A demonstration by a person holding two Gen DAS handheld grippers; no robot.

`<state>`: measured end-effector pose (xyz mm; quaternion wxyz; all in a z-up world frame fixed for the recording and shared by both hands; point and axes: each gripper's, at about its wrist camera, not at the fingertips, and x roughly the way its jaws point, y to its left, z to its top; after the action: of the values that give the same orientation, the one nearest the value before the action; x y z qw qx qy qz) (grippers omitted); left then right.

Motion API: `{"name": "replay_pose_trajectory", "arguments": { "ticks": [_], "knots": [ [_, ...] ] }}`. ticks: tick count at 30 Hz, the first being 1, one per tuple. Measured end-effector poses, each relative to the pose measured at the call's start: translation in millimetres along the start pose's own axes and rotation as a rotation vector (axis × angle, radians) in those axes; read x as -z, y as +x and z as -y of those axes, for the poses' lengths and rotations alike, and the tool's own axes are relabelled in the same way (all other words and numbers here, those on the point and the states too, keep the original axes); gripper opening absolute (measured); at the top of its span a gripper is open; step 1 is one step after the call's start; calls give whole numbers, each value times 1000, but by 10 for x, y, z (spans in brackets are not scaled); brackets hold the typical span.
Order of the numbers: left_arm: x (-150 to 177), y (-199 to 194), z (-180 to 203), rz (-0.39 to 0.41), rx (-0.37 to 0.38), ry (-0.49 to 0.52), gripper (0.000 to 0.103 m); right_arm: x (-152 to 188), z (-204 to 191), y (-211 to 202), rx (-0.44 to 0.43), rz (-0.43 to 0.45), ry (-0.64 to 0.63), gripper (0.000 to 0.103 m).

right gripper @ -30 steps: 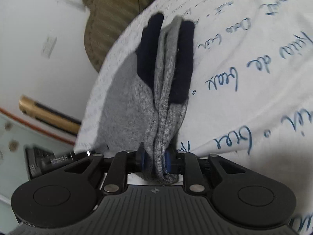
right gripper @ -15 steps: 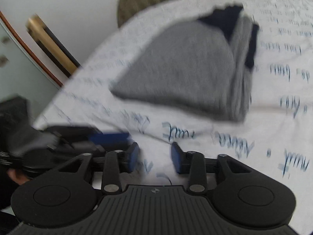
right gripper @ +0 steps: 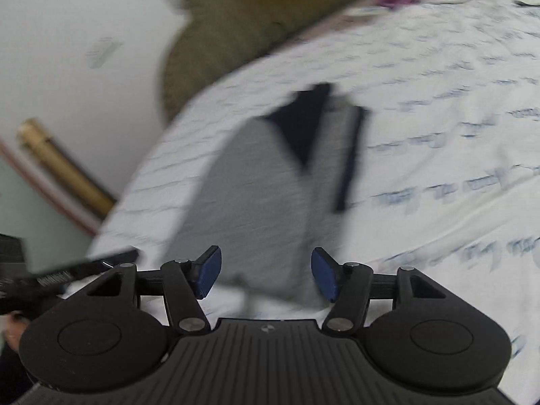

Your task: Fold small clothes

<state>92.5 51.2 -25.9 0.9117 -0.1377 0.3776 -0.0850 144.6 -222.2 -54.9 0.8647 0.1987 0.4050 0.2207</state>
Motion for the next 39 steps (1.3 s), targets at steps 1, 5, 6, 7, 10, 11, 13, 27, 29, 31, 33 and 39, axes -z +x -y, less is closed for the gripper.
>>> {"name": "replay_pose_trajectory", "arguments": {
  "ticks": [1, 5, 6, 7, 10, 11, 13, 27, 29, 31, 33, 39],
  "knots": [
    [-34, 136, -47, -22, -51, -24, 37, -19, 63, 94, 32, -22, 16, 62],
    [22, 484, -109, -115, -58, -74, 37, 57, 114, 344, 61, -63, 15, 59],
    [43, 523, -112, -123, -61, -77, 38, 83, 113, 342, 40, -64, 18, 55],
    [64, 533, -114, -119, -67, -76, 37, 96, 108, 353, 24, -67, 26, 28],
    [88, 505, -76, -118, -70, -52, 34, 125, 79, 344, 8, -68, 2, 17],
    [88, 498, -69, -119, -71, -44, 34, 130, 51, 315, 12, -63, -9, 17],
    [81, 503, -77, -123, -66, -41, 33, 122, 50, 274, 14, -51, -7, 17],
    [86, 550, -71, -111, -64, -4, 34, -888, 116, 372, 24, 81, 9, 56],
    [100, 545, -55, -105, -70, 4, 34, -1087, 190, 570, 54, 84, 27, 56],
    [98, 548, -47, -105, -73, 7, 34, -1236, 233, 763, 97, 98, 25, 56],
    [91, 549, -54, -109, -71, -1, 34, -1321, 245, 957, 126, 89, 11, 56],
    [85, 545, -72, -110, -60, -1, 35, -1343, 218, 1195, 115, 51, -27, 12]
  ]
}}
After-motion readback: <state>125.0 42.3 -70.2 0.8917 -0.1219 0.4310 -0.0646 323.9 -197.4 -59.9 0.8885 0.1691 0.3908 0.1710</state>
